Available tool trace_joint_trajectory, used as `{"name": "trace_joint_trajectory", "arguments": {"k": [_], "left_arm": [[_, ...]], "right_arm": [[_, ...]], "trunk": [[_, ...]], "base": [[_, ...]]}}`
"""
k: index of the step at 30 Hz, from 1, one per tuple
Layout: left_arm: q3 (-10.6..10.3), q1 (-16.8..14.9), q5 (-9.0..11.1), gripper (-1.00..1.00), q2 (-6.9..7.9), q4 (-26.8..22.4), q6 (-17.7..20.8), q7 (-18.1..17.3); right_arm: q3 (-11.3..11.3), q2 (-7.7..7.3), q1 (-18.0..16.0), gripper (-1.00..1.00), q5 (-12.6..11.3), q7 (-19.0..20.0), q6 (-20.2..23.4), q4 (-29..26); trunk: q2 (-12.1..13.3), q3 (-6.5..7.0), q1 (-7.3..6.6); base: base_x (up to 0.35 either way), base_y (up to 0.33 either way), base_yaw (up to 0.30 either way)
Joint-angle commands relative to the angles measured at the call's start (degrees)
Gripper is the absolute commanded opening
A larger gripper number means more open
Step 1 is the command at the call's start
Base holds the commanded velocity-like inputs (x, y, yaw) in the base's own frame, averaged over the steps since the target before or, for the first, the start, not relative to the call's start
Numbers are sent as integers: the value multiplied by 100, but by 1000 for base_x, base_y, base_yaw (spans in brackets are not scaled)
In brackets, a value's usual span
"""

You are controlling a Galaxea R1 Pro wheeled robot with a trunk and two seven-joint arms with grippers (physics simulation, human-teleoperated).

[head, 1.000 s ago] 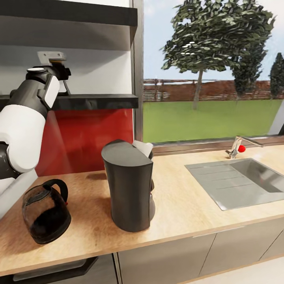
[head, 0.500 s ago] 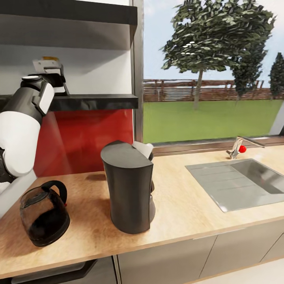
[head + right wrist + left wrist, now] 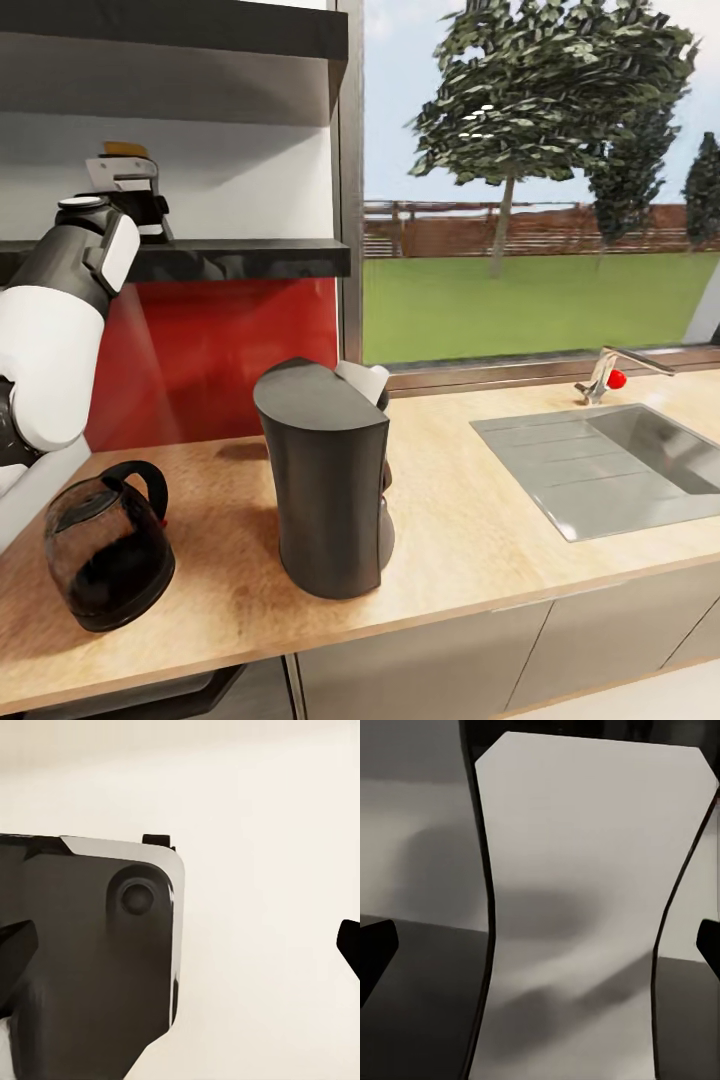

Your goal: Set up a coffee station on the kitchen countertop: keep the coffee maker on the countertop, move the bottle of coffee from the kitchen shelf to the counter next to the coffee maker, place a paper coffee filter on top of the coffee maker, put the saucer next to the coffee maker with the coffee cup on the saucer, and place the electric kettle next to the coffee maker.

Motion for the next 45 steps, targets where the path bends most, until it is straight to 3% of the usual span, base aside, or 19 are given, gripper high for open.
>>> {"name": "trace_joint_trajectory", "arguments": {"k": [1,21,26,27,45], "left_arm": [[11,-4,-14,100,-3,-9,32,4],[15,1,-14,100,11,-2,25,4],[9,177,-18,100,2,-82,-59,4],[9,199,-18,-100,1,-82,-77,4],[23,238,-23,-100,1,-117,-107,3]], "right_arm": [[-50,-3,-5,100,48,20,-19,4],[-50,-2,-5,100,44,20,-19,4],[-50,-4,-5,100,44,20,-19,4],[-50,-4,-5,100,44,20,-19,4],[-50,-5,-5,100,46,20,-19,4]], "trunk": [[-13,-14,4],[-13,-14,4],[-13,-14,4],[-13,-14,4],[-13,-14,4]], "base": [[0,0,0],[60,0,0],[0,0,0],[0,0,0],[0,0,0]]}}
